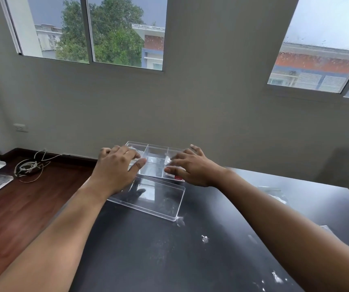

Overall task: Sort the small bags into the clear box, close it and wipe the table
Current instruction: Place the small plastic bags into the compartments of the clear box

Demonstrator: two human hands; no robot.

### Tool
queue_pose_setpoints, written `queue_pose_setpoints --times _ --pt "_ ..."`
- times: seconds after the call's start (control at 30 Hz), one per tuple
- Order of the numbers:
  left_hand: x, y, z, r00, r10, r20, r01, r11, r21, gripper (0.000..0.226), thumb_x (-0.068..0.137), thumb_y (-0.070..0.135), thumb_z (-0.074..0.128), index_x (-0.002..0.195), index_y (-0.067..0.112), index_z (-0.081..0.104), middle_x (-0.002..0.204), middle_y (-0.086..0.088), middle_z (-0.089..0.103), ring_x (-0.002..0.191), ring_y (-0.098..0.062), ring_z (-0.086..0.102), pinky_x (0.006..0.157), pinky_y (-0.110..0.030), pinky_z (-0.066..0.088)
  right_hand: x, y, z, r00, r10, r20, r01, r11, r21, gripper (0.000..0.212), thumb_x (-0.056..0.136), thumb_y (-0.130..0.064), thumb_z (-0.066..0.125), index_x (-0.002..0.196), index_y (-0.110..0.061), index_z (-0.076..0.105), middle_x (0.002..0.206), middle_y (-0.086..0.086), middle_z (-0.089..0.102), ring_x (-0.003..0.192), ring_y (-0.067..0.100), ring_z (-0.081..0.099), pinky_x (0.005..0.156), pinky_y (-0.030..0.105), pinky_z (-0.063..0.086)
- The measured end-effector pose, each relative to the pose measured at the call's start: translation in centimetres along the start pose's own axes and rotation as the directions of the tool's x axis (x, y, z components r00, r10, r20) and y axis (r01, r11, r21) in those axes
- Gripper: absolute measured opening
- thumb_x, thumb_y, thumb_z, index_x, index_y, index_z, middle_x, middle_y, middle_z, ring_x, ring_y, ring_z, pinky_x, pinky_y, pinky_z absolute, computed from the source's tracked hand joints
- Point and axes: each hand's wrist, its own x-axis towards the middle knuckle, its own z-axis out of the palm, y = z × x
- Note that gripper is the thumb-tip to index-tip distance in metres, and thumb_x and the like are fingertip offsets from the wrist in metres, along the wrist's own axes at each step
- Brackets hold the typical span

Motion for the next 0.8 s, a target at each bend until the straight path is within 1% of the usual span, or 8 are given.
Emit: queue_pose_setpoints --times 0.07,0.13,0.2,0.3,0.43,0.6,0.7,0.8 --pt "-0.1 0.4 -0.1 0.997 0.023 -0.077 -0.025 0.999 -0.024 0.055 0.098 0.066 0.027 0.114 0.032 0.067 0.118 0.007 0.065 0.115 -0.019 0.059 0.102 -0.043 0.032 -1.2 0.2 -0.7 0.993 0.003 -0.116 0.004 0.999 0.054 0.067 0.097 -0.072 0.015 0.136 -0.04 0.06 0.142 -0.009 0.057 0.139 0.018 0.04 0.125 0.053 0.006" --pt "-0.1 1.2 -0.5 0.982 0.052 -0.183 -0.063 0.996 -0.057 0.047 0.1 0.06 0.036 0.114 0.029 0.068 0.118 0.006 0.06 0.113 -0.02 0.059 0.1 -0.042 0.034 -2.8 0.7 -1.9 0.98 0.023 -0.195 -0.007 0.997 0.083 0.063 0.099 -0.069 0.017 0.136 -0.041 0.059 0.143 -0.009 0.057 0.139 0.017 0.041 0.125 0.052 0.008" --pt "-0.1 2.3 -1.0 0.96 0.077 -0.27 -0.103 0.991 -0.085 0.039 0.101 0.054 0.044 0.115 0.027 0.067 0.12 0.004 0.056 0.113 -0.02 0.058 0.1 -0.042 0.035 -4.6 1.6 -2.9 0.975 0.045 -0.216 -0.028 0.996 0.079 0.052 0.103 -0.062 0.025 0.136 -0.041 0.058 0.143 -0.009 0.056 0.139 0.018 0.042 0.125 0.05 0.009" --pt "-0.4 4.3 -1.5 0.93 0.172 -0.324 -0.21 0.974 -0.086 0.033 0.101 0.048 0.05 0.117 0.024 0.067 0.125 0.0 0.054 0.115 -0.02 0.057 0.101 -0.041 0.035 -7.9 3.3 -4.0 0.972 0.091 -0.215 -0.078 0.995 0.066 0.044 0.103 -0.056 0.033 0.135 -0.04 0.06 0.14 -0.008 0.058 0.137 0.021 0.044 0.123 0.047 0.014" --pt "-1.0 7.9 -1.9 0.885 0.356 -0.299 -0.396 0.914 -0.085 0.028 0.1 0.044 0.054 0.116 0.025 0.067 0.124 0.002 0.057 0.114 -0.021 0.059 0.099 -0.038 0.036 -12.8 5.8 -4.3 0.963 0.188 -0.194 -0.174 0.981 0.086 0.032 0.105 -0.046 0.047 0.133 -0.041 0.061 0.134 -0.008 0.06 0.134 0.022 0.044 0.121 0.044 0.018" --pt "-2.2 13.2 -1.1 0.798 0.563 -0.216 -0.594 0.795 -0.121 0.024 0.099 0.044 0.058 0.109 0.027 0.071 0.128 0.002 0.058 0.116 -0.018 0.059 0.1 -0.041 0.041 -17.7 8.6 -3.7 0.945 0.321 -0.066 -0.321 0.947 0.003 0.035 0.104 -0.038 0.053 0.138 -0.039 0.056 0.14 -0.008 0.056 0.138 0.024 0.04 0.12 0.043 0.017" --pt "-2.6 16.6 -0.5 0.762 0.635 -0.132 -0.648 0.741 -0.176 0.028 0.099 0.05 0.054 0.109 0.031 0.071 0.135 0.007 0.055 0.119 -0.012 0.055 0.102 -0.038 0.041 -19.6 10.0 -3.5 0.915 0.404 -0.005 -0.405 0.914 -0.019 0.04 0.102 -0.035 0.058 0.142 -0.038 0.053 0.143 -0.006 0.054 0.14 0.024 0.04 0.117 0.043 0.02" --pt "-2.4 19.8 0.4 0.749 0.661 -0.05 -0.652 0.721 -0.234 0.034 0.099 0.055 0.05 0.113 0.033 0.07 0.137 0.012 0.054 0.119 -0.009 0.052 0.103 -0.036 0.039 -20.9 11.0 -3.7 0.887 0.459 0.052 -0.458 0.889 -0.013 0.05 0.098 -0.038 0.064 0.145 -0.038 0.049 0.148 -0.004 0.05 0.143 0.023 0.039 0.114 0.043 0.024"
